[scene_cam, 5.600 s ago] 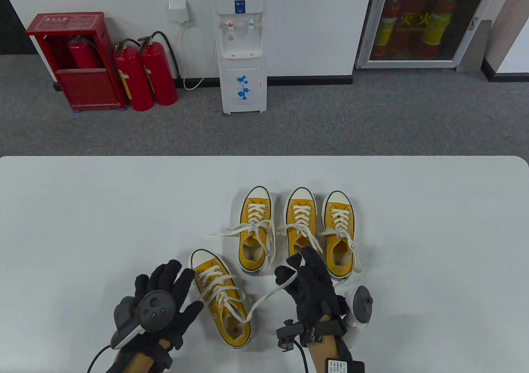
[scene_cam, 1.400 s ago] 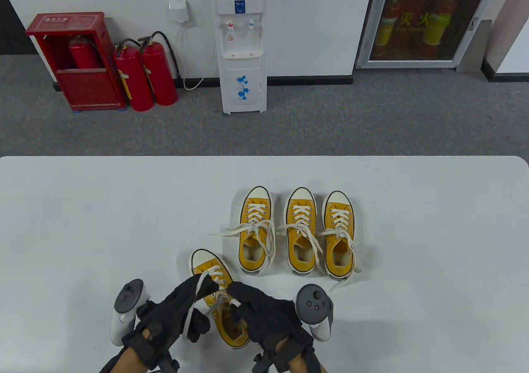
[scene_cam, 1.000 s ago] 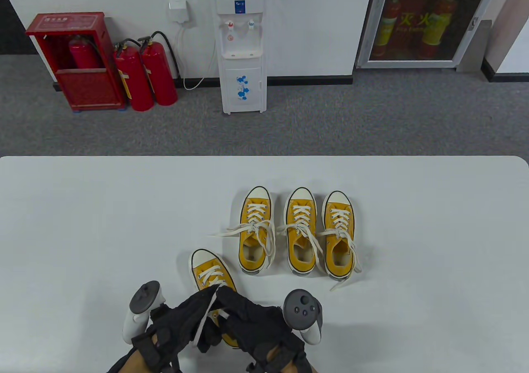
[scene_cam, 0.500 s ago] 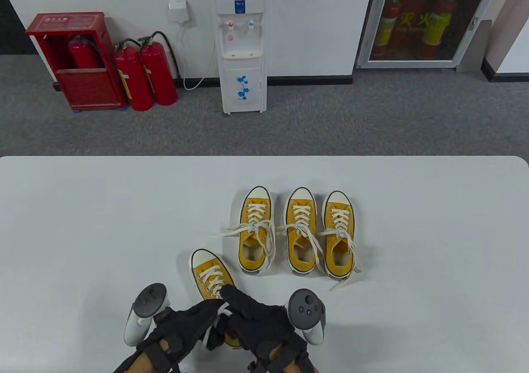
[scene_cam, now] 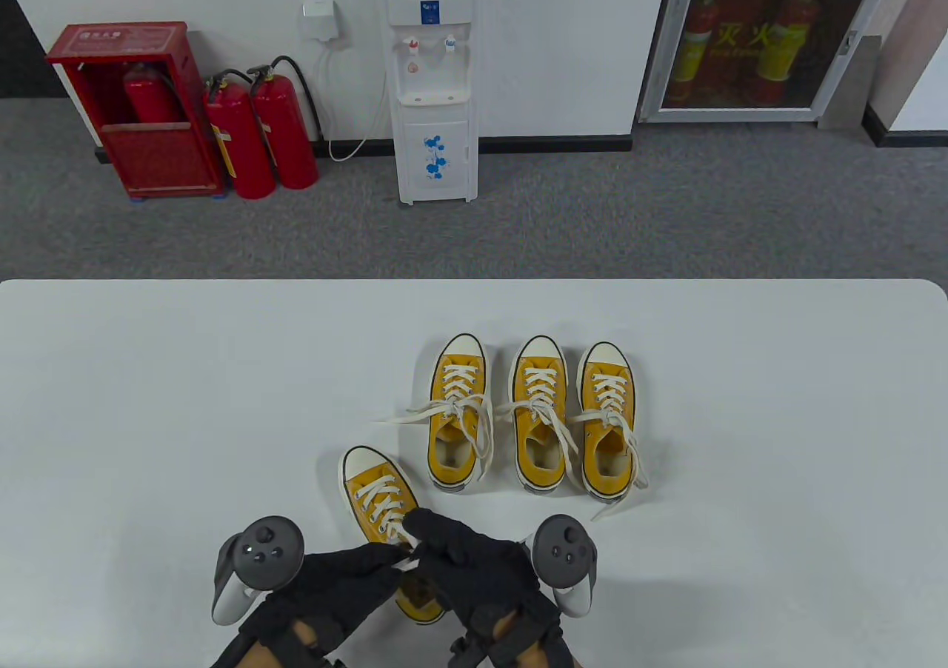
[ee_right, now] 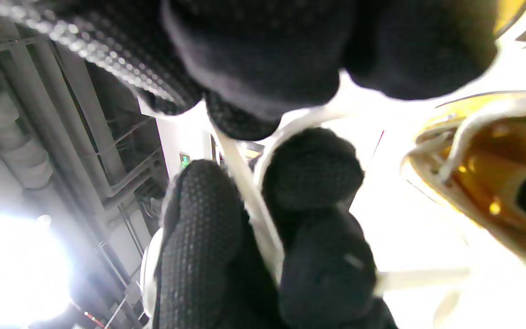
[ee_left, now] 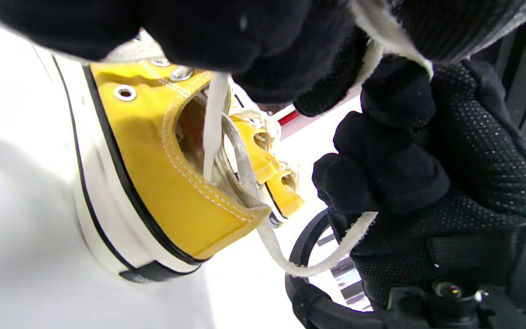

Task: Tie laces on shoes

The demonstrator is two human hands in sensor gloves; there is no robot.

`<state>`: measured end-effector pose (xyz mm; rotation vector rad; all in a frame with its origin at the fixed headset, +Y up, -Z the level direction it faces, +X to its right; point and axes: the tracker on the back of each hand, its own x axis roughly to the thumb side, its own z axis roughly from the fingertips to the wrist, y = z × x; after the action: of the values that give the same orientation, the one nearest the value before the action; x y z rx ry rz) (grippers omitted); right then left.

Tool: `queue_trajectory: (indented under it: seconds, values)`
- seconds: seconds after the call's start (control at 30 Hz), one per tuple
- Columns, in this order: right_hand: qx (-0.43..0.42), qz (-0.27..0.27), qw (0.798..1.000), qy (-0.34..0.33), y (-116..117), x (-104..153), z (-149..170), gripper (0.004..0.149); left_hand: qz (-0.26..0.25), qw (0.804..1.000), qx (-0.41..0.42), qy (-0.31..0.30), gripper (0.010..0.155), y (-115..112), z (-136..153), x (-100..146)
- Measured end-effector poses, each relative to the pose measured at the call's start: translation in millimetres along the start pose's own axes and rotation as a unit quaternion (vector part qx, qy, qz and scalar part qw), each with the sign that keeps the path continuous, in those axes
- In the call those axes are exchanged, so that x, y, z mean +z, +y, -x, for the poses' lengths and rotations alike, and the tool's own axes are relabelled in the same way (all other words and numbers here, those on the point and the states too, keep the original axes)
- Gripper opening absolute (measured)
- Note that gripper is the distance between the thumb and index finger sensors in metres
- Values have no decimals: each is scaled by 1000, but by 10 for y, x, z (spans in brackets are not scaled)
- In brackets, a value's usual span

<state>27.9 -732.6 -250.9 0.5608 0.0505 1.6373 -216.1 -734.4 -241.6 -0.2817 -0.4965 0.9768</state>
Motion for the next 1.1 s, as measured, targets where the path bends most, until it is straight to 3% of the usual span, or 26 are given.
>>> queue_trajectory:
  seconds: [0.17, 0.37, 0.77, 0.9, 1.1]
  values:
    - [14, 10, 1000, -2, -26, -3, 0, 53, 7, 1000, -2, -14, 47, -6, -37, 1]
    - [46, 14, 999, 0, -29, 1, 25, 51, 27, 995, 88, -24, 44, -3, 15, -13]
    - [135, 8, 990, -46, 168, 49, -68, 48, 47, 944, 327, -9, 44, -1, 252, -34]
    - [187, 10, 980, -65, 221, 69, -111, 61, 44, 938, 344, 7, 44, -7, 309, -35]
    - [225, 10, 971, -85, 267, 92, -145, 73, 42, 957, 288, 17, 44, -1, 306, -43]
